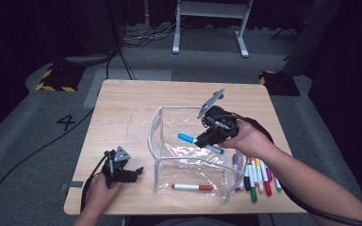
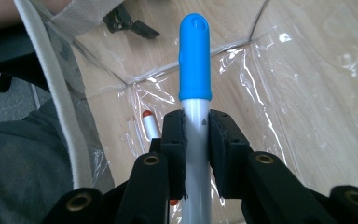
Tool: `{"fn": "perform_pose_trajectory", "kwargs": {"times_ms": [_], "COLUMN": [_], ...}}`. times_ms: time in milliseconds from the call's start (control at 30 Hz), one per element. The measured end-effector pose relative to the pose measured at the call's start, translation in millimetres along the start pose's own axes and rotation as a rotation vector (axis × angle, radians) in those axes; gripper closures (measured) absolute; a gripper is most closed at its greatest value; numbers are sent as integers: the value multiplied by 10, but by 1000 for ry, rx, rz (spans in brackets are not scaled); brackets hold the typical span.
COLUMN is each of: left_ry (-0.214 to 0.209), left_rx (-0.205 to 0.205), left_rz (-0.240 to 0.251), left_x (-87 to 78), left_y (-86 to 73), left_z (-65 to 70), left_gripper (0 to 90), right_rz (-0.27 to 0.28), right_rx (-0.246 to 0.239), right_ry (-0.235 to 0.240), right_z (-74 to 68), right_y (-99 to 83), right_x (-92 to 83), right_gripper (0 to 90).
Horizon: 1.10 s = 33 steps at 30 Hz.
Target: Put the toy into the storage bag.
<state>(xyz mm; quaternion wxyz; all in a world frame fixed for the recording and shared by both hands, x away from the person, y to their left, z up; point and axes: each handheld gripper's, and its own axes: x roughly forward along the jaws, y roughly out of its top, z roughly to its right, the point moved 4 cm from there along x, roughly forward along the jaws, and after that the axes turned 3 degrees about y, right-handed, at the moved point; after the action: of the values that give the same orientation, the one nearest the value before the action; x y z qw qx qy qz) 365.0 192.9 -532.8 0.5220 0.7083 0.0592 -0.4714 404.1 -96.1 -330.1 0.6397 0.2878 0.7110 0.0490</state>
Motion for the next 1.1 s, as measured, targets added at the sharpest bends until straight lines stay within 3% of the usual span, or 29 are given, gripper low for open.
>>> {"fn": "perform_pose_trajectory", "kwargs": {"times_ms": [233, 567, 767, 1100], "left_ry": [2, 1, -1, 6], "left_rx": [3, 2, -1, 5], "left_rz": [1, 0, 0, 4], "left_x": [0, -1, 0, -2], "left_y": [1, 0, 0, 0], "left_z": [-3, -1, 1, -4], "left_gripper": [158, 158, 158, 158], "right_rz": [-50, -109, -163, -275], "right_rx": [-9, -22, -54, -50], "right_ry": [51, 81, 96, 122], "right_z": [-19, -59, -105, -117], "right_y": [8, -23, -48, -90], "right_x": [275, 536, 696, 941], "right_gripper": [769, 769, 769, 769]}}
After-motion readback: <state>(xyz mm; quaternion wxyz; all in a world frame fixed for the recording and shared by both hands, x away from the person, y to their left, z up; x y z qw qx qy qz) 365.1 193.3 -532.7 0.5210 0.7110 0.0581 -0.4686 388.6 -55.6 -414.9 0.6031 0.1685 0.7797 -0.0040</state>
